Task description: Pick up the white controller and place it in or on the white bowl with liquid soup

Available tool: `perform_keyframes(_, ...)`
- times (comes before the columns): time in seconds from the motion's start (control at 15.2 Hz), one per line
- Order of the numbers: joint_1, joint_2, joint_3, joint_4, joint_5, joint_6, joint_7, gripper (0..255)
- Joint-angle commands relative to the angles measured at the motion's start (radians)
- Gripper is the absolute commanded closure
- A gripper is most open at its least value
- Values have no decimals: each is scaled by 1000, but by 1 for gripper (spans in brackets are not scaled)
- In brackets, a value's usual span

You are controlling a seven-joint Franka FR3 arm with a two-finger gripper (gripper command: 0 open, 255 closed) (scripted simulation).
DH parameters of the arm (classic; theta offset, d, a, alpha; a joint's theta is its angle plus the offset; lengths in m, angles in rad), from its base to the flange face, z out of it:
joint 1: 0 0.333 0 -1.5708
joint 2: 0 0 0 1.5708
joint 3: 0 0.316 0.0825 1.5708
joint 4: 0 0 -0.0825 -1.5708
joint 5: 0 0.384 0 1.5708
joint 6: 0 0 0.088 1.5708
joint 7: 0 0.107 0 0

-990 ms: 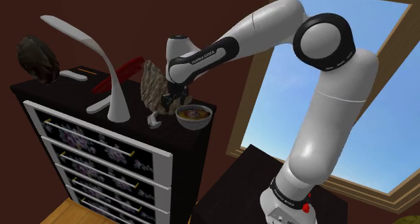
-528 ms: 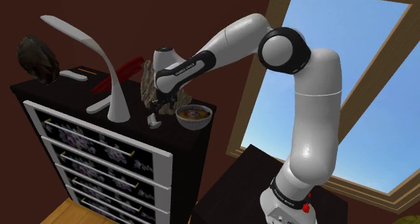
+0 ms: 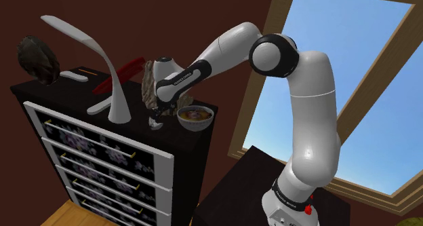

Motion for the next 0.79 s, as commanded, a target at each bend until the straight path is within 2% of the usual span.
perform_keyframes(0.0, 0, 9, -2, 0, -2, 10, 1, 0)
perform_keyframes(0.4, 0, 9, -2, 0, -2, 9, 1, 0)
perform_keyframes(0.46, 0, 7, -2, -2, -2, 10, 2, 255)
perform_keyframes(0.73, 5, 10, -2, -8, -5, 17, 8, 255)
